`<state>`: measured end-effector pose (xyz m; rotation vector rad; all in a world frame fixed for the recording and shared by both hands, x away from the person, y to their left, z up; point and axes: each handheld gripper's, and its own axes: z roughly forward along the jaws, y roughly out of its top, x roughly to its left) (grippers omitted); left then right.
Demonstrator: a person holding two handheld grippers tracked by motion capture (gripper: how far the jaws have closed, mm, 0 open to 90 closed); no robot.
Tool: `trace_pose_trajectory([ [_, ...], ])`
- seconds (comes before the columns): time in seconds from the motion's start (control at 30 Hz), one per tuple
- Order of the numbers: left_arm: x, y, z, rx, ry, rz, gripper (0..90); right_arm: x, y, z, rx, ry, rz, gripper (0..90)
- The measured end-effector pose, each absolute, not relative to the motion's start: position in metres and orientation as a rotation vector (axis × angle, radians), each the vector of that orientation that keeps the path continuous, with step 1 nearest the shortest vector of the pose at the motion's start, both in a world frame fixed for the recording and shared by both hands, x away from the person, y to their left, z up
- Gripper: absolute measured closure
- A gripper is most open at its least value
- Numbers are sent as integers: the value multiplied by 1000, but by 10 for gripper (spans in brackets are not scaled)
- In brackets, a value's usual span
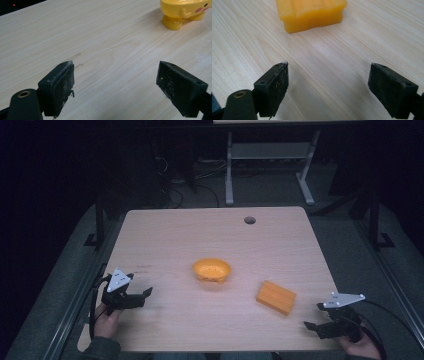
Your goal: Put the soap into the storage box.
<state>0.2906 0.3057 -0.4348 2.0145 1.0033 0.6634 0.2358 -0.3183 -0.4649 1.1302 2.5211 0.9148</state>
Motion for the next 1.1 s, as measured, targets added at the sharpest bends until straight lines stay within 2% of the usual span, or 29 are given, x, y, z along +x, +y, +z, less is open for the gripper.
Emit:
trace_pose_trajectory([
  [0.6, 289, 306, -434, 2003, 1001, 668, 141, 246, -303, -453, 1052, 2591, 866, 161],
  [1.1, 289, 307, -434, 2002, 1001, 668, 141, 261, -287, -429, 959, 2633, 847, 160],
])
